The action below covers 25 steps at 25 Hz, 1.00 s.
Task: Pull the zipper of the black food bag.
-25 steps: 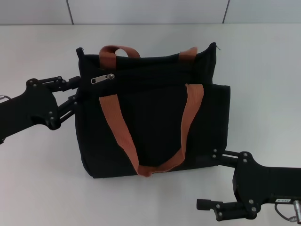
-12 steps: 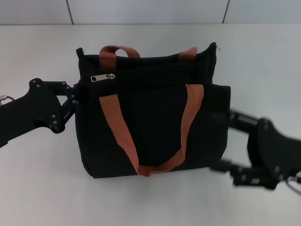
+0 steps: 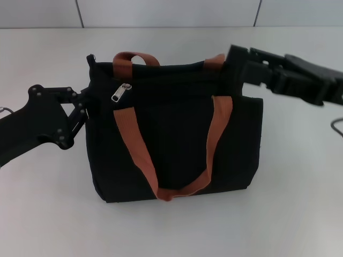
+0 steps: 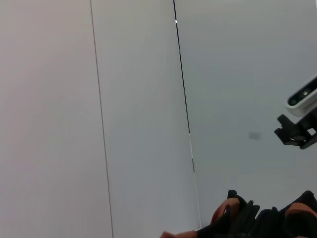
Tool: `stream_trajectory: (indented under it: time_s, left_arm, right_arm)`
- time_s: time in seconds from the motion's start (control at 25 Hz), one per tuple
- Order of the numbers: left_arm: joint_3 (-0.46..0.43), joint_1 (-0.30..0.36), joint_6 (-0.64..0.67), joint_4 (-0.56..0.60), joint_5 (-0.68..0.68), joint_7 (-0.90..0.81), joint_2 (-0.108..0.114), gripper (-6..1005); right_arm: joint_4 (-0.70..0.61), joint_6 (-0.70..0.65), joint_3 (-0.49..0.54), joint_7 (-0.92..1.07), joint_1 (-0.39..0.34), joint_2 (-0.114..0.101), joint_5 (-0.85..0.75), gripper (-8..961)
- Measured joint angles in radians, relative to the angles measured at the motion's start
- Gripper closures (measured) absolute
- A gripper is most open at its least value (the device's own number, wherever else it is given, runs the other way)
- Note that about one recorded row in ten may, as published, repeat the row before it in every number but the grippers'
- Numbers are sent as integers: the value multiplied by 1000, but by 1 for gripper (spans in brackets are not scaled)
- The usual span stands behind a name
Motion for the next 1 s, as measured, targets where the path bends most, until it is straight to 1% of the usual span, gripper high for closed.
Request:
stream_trajectory:
  time_s: [0.04, 0.12, 0.24, 0.4, 0.52, 0.6, 0.68, 0.96, 1.0]
  left_arm:
    - [-1, 0, -3, 0, 0, 0, -1, 970]
    - [-1, 0, -4, 0, 0, 1, -1, 970]
    - [-2, -2, -4, -1, 0, 1, -1, 969]
    - [-2, -4, -2, 0, -7, 1, -2, 968]
    - [-2, -6, -2, -1, -10, 2, -2, 967]
    - [-1, -7, -2, -1, -10, 2, -2, 967]
    - [-1, -8, -2, -1, -11, 2, -3, 966]
    - [-2, -9, 0, -2, -11, 2, -4, 965]
    - [-3, -9, 1, -2, -12, 2, -4, 964]
  right_arm:
    - [0, 0, 0, 0, 0, 0, 0, 151]
    - [-26, 22, -36, 90, 36, -3, -1, 151]
    - [-74, 59, -125, 240, 93, -9, -2, 152]
    - [-135, 115, -238, 438, 154, -9, -3, 152]
    - [-165, 161, -307, 531, 182, -10, -5, 153]
    - [-189, 198, -351, 570, 190, -8, -11, 187]
    - [-207, 231, -373, 596, 193, -6, -20, 221]
    - [-211, 294, -375, 662, 193, -8, -41, 339]
    - [-211, 299, -375, 670, 193, -9, -48, 371]
